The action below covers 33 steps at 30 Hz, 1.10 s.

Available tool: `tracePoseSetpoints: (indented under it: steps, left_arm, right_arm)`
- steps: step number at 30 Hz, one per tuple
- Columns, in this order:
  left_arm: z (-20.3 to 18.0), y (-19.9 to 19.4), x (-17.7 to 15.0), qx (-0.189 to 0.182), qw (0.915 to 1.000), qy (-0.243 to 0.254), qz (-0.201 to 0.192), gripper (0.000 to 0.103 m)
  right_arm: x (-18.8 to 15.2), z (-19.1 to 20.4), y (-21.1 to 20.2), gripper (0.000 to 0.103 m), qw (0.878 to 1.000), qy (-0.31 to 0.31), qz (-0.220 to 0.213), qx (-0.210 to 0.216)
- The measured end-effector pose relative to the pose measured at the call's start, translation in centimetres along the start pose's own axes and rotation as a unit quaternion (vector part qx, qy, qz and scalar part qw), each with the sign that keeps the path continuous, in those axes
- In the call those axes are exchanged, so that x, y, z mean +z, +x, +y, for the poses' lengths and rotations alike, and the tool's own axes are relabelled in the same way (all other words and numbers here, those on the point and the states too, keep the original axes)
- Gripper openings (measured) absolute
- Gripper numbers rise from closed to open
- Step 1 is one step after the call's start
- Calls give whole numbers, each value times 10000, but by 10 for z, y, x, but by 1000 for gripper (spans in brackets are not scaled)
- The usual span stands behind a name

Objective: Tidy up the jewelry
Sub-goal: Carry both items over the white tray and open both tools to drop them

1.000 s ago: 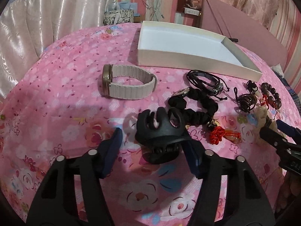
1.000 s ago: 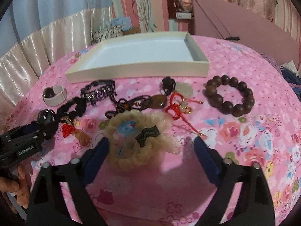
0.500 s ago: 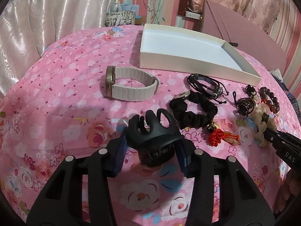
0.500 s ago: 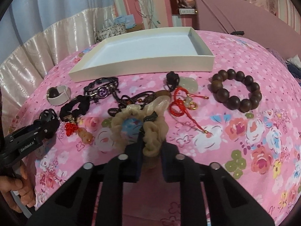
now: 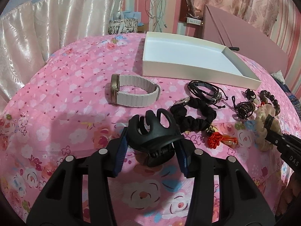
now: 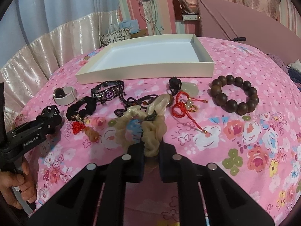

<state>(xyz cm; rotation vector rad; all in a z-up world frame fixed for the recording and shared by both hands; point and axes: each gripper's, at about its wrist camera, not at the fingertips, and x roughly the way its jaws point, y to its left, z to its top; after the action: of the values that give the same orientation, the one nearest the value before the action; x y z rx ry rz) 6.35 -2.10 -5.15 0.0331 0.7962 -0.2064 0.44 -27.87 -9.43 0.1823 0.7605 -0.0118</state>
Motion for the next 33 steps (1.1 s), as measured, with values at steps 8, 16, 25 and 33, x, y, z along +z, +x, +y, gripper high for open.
tracePoseSetpoints:
  steps: [8,16,25,33]
  left_arm:
    - [2,-4,1,36,10000,-20,-70,46]
    - [-11,-34,17,11,9987,205,-456,46]
    - [-32,-67,78,-130,9925,323,-1170,46]
    - [-48,-52,127,-229,9900,289,-1362,46]
  right_arm:
    - [0,-7,-5,11,9999,114,-50,33]
    - [16,-11,-51,11,9979,-31,-623,192]
    - [65,-19,-87,11,9905,-218,-1344,198]
    - [105,-28,-82,11,9877,-324,-1521,185]
